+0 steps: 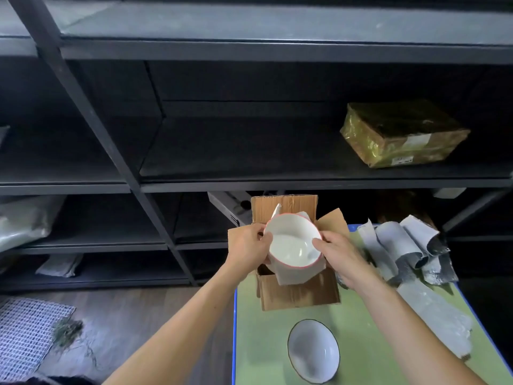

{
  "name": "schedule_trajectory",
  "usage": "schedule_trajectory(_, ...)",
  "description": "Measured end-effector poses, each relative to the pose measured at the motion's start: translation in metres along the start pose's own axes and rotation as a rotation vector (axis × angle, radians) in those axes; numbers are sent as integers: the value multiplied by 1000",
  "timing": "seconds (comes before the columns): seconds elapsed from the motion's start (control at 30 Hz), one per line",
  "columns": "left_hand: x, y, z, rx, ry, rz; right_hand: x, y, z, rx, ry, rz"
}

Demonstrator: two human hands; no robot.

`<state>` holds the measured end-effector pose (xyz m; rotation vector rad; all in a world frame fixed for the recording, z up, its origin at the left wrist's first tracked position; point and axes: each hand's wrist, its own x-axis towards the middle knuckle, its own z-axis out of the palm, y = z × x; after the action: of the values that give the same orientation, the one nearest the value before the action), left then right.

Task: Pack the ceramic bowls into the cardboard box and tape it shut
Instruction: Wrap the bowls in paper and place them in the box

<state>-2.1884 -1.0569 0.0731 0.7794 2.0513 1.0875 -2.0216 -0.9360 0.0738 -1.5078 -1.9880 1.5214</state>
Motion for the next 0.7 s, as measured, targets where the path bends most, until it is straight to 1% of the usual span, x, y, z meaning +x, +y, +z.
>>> schedule_trajectory(0.13,18,-9,6,145,32,35,7,-2,10,-81,35,22)
schedule_trajectory(0.27,29,-9,8,292,30,24,18,-1,15,-214,31,-12)
schedule_trajectory(0.43,43,-10,10,718,-8,50,27,1,25,-392,51,-25)
schedule_trajectory(0.5,45,-8,12,831,-8,48,30,6,29,-449,65,-24)
schedule_trajectory(0.6,46,-2,15,920,-39,13,32,13,35,-534,93,-52)
schedule_trajectory(0.7,49,5,15,931,-107,-50,33,16,41,-564,96,-64)
